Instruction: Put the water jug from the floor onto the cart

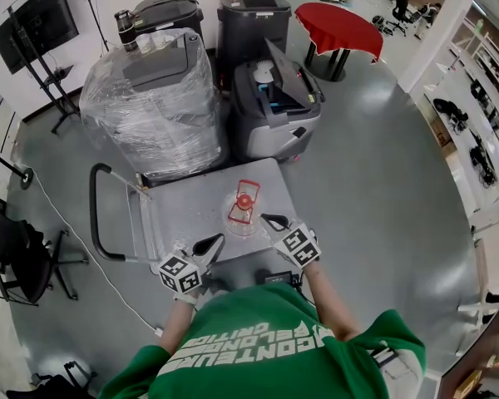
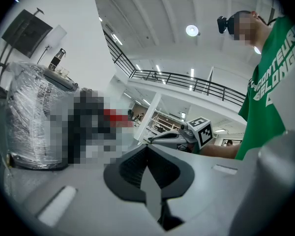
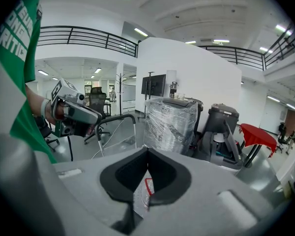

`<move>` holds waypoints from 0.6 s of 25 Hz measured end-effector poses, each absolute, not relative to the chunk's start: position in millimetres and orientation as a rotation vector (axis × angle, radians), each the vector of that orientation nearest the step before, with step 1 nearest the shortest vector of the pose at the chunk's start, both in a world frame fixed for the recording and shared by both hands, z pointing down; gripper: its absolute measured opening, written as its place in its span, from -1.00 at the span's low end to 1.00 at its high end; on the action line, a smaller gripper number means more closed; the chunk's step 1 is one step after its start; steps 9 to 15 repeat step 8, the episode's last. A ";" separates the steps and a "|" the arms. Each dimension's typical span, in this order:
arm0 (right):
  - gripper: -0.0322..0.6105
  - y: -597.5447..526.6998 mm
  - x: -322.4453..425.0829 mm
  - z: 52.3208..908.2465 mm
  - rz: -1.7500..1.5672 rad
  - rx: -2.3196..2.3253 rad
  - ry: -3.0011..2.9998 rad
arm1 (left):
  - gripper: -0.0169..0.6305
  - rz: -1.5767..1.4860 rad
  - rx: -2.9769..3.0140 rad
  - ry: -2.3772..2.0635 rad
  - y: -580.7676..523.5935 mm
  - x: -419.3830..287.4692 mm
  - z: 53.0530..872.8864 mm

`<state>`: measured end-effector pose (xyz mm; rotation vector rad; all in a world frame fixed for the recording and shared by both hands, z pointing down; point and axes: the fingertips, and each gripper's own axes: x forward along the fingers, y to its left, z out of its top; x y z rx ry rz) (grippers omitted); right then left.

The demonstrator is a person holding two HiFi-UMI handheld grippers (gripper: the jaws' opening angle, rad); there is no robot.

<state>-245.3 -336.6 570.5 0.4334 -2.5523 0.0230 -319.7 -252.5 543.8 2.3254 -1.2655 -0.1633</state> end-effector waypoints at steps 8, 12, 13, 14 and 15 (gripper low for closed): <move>-0.92 -335.0 -247.6 569.5 0.018 0.419 -2.549 | -0.92 -0.169 2.328 -1.266 -253.7 -321.3 539.2; -0.92 -335.0 -247.6 569.5 0.018 0.419 -2.549 | -0.92 -0.169 2.328 -1.266 -253.7 -321.3 539.2; -0.92 -335.0 -247.6 569.5 0.018 0.419 -2.549 | -0.92 -0.169 2.328 -1.266 -253.7 -321.3 539.2; -0.92 -335.0 -247.6 569.5 0.018 0.419 -2.549 | -0.92 -0.169 2.328 -1.266 -253.7 -321.3 539.2; -0.92 -335.0 -247.6 569.5 0.018 0.419 -2.549 | -0.92 -0.169 2.328 -1.266 -253.7 -321.3 539.2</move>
